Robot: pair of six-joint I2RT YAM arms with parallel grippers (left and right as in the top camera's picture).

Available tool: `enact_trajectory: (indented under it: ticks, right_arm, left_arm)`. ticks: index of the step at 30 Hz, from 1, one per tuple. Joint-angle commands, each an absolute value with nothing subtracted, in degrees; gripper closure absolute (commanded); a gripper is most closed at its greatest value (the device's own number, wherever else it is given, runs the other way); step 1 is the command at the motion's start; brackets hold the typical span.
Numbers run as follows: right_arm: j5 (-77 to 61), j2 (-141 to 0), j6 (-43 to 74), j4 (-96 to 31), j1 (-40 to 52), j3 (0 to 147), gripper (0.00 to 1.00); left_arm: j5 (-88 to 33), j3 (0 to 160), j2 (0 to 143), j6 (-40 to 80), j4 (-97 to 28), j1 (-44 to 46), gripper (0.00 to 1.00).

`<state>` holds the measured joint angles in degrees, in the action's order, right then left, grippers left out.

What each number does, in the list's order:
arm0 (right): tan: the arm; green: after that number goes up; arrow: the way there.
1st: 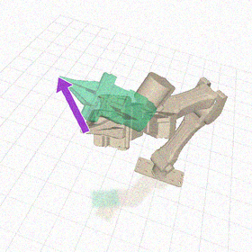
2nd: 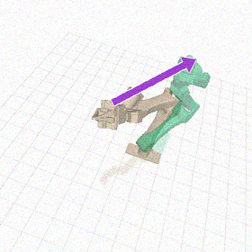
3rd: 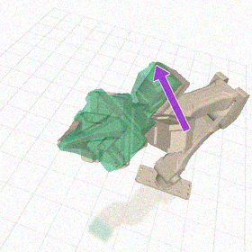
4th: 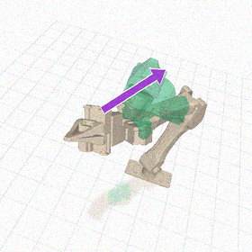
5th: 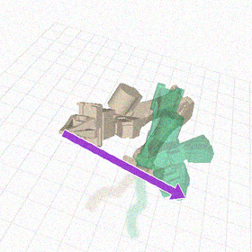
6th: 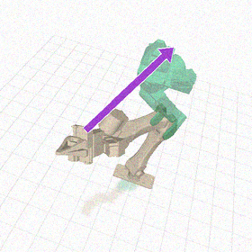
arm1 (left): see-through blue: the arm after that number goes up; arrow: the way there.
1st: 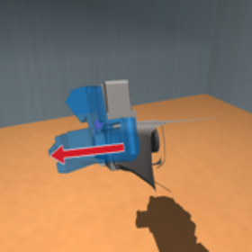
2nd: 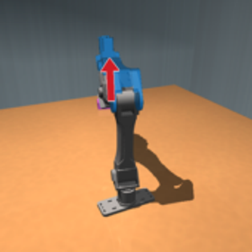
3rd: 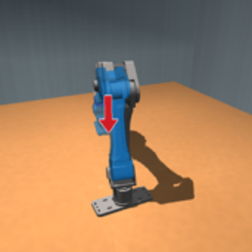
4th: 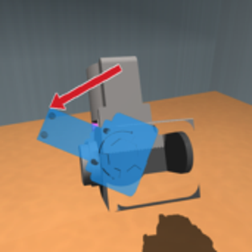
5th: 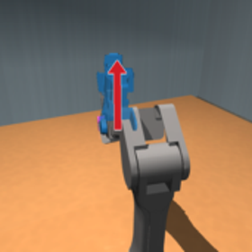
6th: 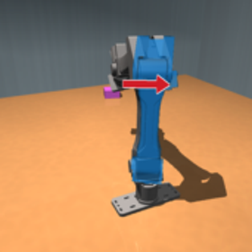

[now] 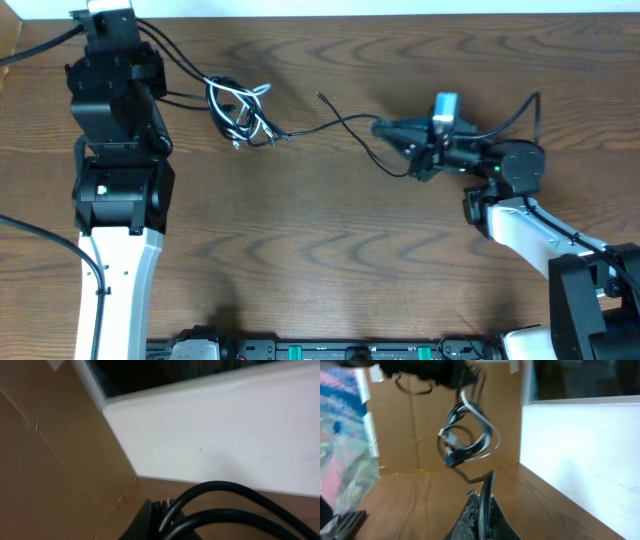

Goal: Untangle cables

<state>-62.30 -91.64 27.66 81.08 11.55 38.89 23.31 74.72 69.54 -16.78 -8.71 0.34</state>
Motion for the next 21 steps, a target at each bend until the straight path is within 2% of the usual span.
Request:
enact_trajectory:
  ticks: [1,8,14,17,18,19,20,21]
  right_arm:
    - [-60.8,-91.0,32.4,82.3,8.1,39.3,0.99]
    - [-60.7,-91.0,36.3,84.5,1.7,39.3,0.99]
    - [-59.9,-91.0,40.9,85.0,-4.3,39.3,0.99]
    - [-59.9,-91.0,41.7,84.5,-5.8,39.3,0.98]
    - [-59.9,-91.0,41.7,83.4,-6.1,39.3,0.87]
    - [-59.9,-91.0,41.7,82.7,-6.1,39.3,0.57]
    - [-59.9,-91.0,41.7,82.5,-6.1,39.3,0.48]
    - [-60.2,-91.0,41.7,81.8,-6.1,39.3,0.46]
  left_arm:
    - [25.2,75.7,70.4,-18.2,-11.3,-2.9,0.93]
    - [25.2,75.6,71.0,-17.6,-17.1,-8.9,0.92]
    - [25.1,75.6,71.0,-10.0,-18.6,-11.9,0.93]
    - [20.4,75.6,71.0,-9.5,-18.7,-11.9,0.93]
    - [15.5,75.6,71.0,-9.6,-18.8,-11.9,0.92]
    - [10.7,75.6,71.0,-9.6,-18.8,-11.9,0.93]
    - [9.0,75.6,71.0,-9.5,-18.8,-11.9,0.92]
    - [5.1,75.6,71.0,-9.5,-18.6,-11.9,0.93]
